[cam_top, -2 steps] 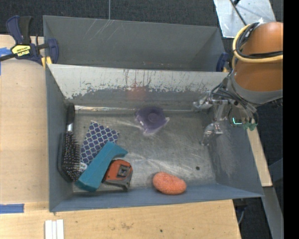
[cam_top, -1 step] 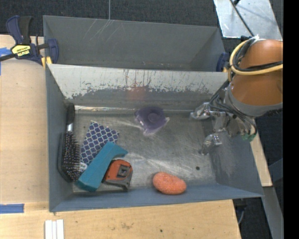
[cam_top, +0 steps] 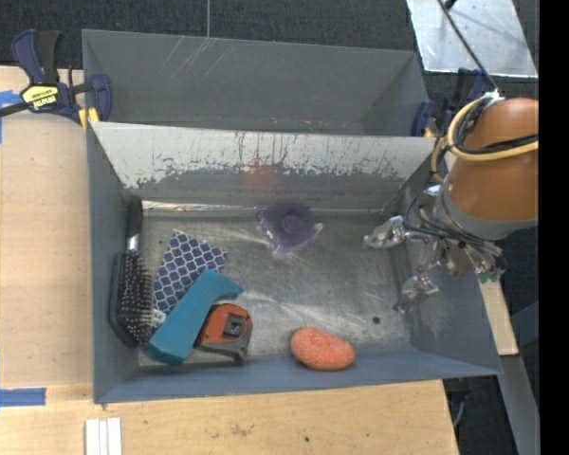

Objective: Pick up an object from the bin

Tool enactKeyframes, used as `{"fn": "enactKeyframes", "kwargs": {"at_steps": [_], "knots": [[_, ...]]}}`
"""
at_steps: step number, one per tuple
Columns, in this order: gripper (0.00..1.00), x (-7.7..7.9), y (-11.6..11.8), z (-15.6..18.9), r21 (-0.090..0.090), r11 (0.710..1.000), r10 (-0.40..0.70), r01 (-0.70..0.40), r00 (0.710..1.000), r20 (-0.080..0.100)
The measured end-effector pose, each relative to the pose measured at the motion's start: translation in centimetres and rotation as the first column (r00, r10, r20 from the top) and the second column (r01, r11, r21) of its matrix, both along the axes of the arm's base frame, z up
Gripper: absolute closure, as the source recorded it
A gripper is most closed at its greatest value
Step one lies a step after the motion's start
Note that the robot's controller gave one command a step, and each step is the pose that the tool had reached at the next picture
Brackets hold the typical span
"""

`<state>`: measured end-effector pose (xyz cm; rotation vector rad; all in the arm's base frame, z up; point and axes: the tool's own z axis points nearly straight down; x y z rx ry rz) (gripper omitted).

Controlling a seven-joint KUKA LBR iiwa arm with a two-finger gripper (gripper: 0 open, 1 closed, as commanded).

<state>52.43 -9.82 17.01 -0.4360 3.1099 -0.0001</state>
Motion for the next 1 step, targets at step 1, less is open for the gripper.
{"fn": "enactKeyframes", "kwargs": {"at_steps": [1], "knots": [[0.0,-1.84,0.55,-2.31,-0.002,0.984,0.177,-0.177,0.984,0.002]]}}
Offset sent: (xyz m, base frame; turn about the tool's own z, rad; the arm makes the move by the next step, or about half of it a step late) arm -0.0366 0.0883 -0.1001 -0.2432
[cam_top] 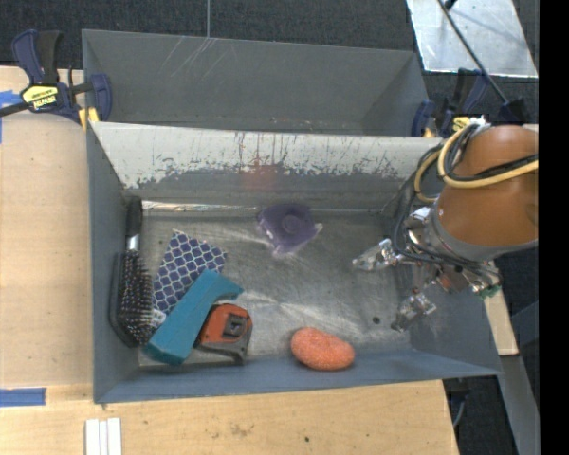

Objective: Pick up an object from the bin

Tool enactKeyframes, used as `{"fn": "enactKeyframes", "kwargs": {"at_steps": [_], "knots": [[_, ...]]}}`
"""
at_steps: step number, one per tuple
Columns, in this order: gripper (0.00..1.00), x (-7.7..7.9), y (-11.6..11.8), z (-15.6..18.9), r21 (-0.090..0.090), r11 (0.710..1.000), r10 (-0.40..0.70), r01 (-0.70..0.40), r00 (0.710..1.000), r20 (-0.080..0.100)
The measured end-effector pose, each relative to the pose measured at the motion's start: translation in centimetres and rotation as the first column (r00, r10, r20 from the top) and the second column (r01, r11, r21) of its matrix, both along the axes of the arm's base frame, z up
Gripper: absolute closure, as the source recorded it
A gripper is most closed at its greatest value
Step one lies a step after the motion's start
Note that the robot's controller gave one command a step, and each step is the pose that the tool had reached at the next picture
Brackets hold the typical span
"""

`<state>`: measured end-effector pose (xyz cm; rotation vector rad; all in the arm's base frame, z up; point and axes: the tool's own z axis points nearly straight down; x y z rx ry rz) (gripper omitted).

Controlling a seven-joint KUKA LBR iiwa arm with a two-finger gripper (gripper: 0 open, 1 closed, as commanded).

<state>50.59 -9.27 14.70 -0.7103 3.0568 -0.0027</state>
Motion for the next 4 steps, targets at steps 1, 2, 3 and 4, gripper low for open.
{"fn": "enactKeyframes", "kwargs": {"at_steps": [1,2,3,4], "knots": [[0.0,-0.9,4.4,-4.0,0.001,0.996,-0.09,0.09,0.996,0.0],[0.0,-0.4,5.6,-7.6,0.001,0.993,0.116,-0.116,0.993,-0.001],[0.0,-1.5,11.4,-7.2,-0.002,0.999,-0.049,0.049,0.999,0.006],[0.0,-0.1,14.0,-7.3,0.002,0.997,0.079,-0.079,0.997,0.0]]}}
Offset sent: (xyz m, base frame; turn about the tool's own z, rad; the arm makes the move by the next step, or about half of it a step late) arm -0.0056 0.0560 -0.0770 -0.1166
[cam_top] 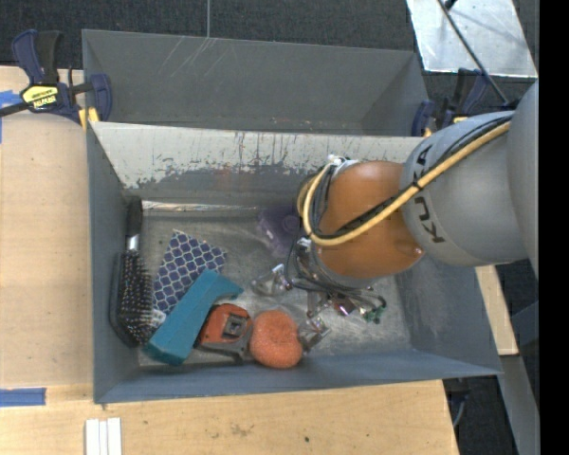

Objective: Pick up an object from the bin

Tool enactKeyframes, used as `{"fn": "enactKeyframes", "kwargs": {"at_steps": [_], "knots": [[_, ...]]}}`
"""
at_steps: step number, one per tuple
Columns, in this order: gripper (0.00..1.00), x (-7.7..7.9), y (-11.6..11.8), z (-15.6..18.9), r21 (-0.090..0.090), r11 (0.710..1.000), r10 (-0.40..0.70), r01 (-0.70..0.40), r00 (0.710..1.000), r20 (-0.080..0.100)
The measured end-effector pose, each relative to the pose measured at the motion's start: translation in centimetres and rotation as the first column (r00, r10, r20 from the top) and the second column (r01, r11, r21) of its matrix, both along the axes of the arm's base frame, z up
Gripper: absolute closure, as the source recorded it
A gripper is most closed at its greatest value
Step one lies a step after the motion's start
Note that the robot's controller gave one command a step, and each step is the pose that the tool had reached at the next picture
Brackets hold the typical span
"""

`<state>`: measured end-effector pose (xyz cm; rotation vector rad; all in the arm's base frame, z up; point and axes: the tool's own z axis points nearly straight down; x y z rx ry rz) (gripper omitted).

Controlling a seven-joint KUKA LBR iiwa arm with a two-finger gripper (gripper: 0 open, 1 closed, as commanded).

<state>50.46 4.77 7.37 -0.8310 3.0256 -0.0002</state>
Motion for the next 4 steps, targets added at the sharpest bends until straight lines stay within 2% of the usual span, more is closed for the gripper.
{"fn": "enactKeyframes", "kwargs": {"at_steps": [1,2,3,4], "knots": [[0.0,0.4,1.7,0.1,-0.004,0.999,0.051,-0.051,0.999,0.003],[1.0,0.6,7.4,0.3,-0.013,0.973,0.231,-0.231,0.973,0.023],[1.0,0.5,7.4,0.2,-0.013,0.973,0.232,-0.231,0.973,0.023],[1.0,2.5,5.3,18.8,-0.001,0.978,0.208,-0.208,0.978,0.007]]}}
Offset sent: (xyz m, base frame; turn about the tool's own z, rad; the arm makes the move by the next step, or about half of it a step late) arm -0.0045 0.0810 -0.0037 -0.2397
